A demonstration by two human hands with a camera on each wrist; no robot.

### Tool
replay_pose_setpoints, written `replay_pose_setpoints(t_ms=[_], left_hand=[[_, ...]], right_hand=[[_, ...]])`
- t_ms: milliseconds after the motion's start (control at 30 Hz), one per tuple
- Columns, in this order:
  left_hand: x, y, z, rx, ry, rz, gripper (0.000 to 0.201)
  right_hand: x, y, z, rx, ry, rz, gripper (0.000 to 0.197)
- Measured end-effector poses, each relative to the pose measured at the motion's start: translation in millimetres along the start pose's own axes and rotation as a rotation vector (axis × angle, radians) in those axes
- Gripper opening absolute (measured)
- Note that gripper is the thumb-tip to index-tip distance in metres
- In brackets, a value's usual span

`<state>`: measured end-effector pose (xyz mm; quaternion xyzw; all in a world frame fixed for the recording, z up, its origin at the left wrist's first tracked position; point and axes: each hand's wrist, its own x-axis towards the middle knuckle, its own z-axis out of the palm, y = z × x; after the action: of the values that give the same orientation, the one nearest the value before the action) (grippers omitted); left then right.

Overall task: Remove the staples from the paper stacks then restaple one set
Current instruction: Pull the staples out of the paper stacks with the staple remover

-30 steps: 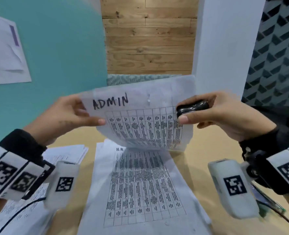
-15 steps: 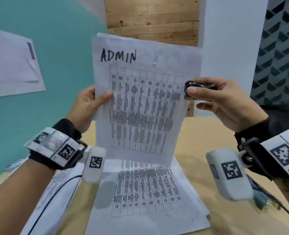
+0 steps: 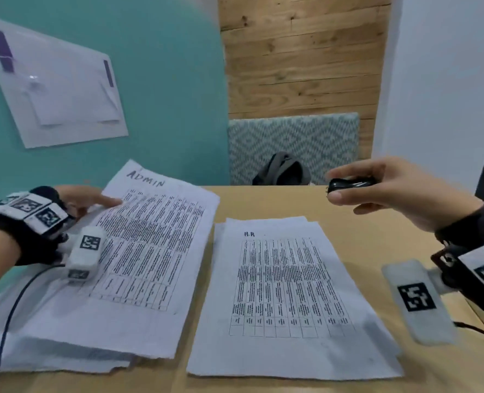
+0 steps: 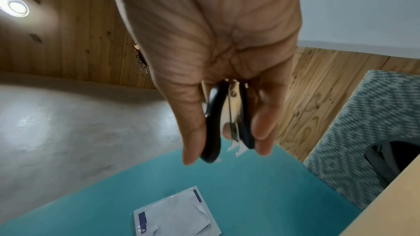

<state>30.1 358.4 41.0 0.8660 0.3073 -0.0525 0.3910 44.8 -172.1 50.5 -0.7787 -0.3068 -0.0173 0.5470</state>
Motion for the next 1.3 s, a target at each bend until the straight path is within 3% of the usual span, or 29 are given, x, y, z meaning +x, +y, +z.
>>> replay_pose_setpoints(t_ms=[100,167,267,367,433,567,733,800,900,1000,1133,1233,1300], left_hand=[[43.6,-41.4,9.7,0.197,0.002,-0.16,0.073],[55.9,-59.3,22.1,0.261,0.02,-0.155,0.077],[58.0,-66.3,34.3,0.327,0.051,-0.166,0.057],[45.1,-57.6,46.3,0.383,0.089,-0.176,0.061],[34.5,-47.6,50.8,0.439,0.116,-0.148,0.05],[33.1,-46.9,44.2,0.417,0.169,-0.03,0.042],[4.6,-30.9,57.8,0.667,0.188,-0.174,0.056],[-18.4,-0.1,64.1,0.75,0.228,-0.089,0.061],[-57.3,64.1,90.2,0.698,0.229,0.119,0.058],[-73.8,123.1,137.3,0.645,0.071,0.305,0.051],[-56.7,172.6,215.4,0.817,-0.175,0.443,0.054],[-36.1,192.6,263.0,0.935,-0.171,0.541,0.062],[-19.0,197.8,281.1,0.96,-0.182,0.532,0.071]], right_hand=[[1.7,6.1,0.7,-0.039,-0.05,0.037,0.061],[3.8,12.7,2.0,-0.083,-0.093,0.049,0.074],[2.9,16.9,8.3,-0.159,-0.194,0.121,0.054],[-1.4,23.6,16.2,-0.409,-0.494,0.252,0.041],[-3.2,31.2,22.5,-0.513,-0.658,0.324,0.035],[-2.9,41.7,34.3,-0.586,-0.726,0.363,0.035],[-4.5,48.2,44.2,-0.63,-0.8,0.393,0.035],[-4.4,48.0,45.2,-0.634,-0.793,0.397,0.035],[-5.0,47.5,46.0,-0.643,-0.799,0.399,0.034],[-5.5,47.1,47.6,-0.658,-0.802,0.389,0.034],[-5.9,48.0,47.2,-0.663,-0.784,0.393,0.036],[-5.7,48.9,45.5,-0.645,-0.774,0.404,0.038],[-4.8,49.7,44.7,-0.646,-0.769,0.401,0.039]])
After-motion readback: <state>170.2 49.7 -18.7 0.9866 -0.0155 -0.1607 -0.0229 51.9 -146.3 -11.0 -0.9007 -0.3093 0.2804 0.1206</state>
